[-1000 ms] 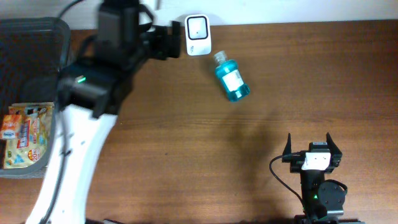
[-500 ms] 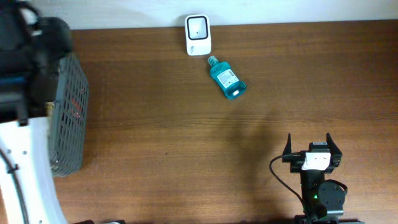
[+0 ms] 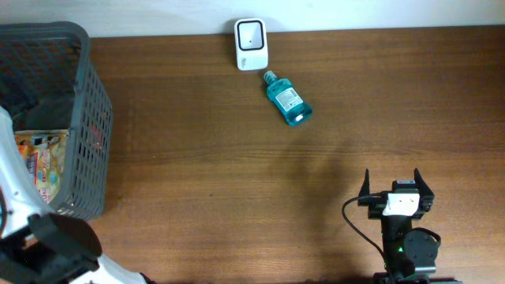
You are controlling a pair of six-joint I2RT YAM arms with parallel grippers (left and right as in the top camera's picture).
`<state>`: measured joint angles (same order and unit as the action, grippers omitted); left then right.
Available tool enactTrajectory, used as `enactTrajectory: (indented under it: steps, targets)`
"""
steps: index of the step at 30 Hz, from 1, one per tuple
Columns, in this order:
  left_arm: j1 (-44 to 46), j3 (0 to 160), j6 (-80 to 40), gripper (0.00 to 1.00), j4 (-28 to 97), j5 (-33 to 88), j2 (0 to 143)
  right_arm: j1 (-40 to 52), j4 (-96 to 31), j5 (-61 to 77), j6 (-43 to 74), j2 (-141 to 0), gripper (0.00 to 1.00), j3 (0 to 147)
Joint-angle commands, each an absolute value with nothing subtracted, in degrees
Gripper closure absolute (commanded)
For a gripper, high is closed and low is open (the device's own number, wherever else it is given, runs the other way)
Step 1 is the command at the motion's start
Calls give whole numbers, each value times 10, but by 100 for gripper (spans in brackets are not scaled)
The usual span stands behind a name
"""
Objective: Scan the item barcode
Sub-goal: 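Reach the left gripper into the basket and grasp the orange-printed snack bag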
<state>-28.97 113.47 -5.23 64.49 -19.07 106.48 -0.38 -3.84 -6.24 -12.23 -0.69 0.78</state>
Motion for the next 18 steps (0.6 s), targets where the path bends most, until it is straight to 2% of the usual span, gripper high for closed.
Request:
enactTrajectory:
  steps: [1, 7, 8, 12, 18]
  targets:
    - [-291, 1135, 13, 15, 658, -173, 1111, -1, -41, -71, -122, -4, 2, 3]
    - [-291, 1135, 17, 16, 716, -217, 1195, -1, -41, -71, -122, -4, 2, 3]
    - [-291, 1135, 17, 21, 730, -218, 1212, -1, -41, -71, -122, -4, 2, 3]
    - [-291, 1133, 17, 27, 762, -223, 1245, -1, -41, -71, -122, -4, 2, 3]
    - [-291, 1125, 0, 25, 794, -249, 1269, -1, -41, -71, -122, -4, 2, 3]
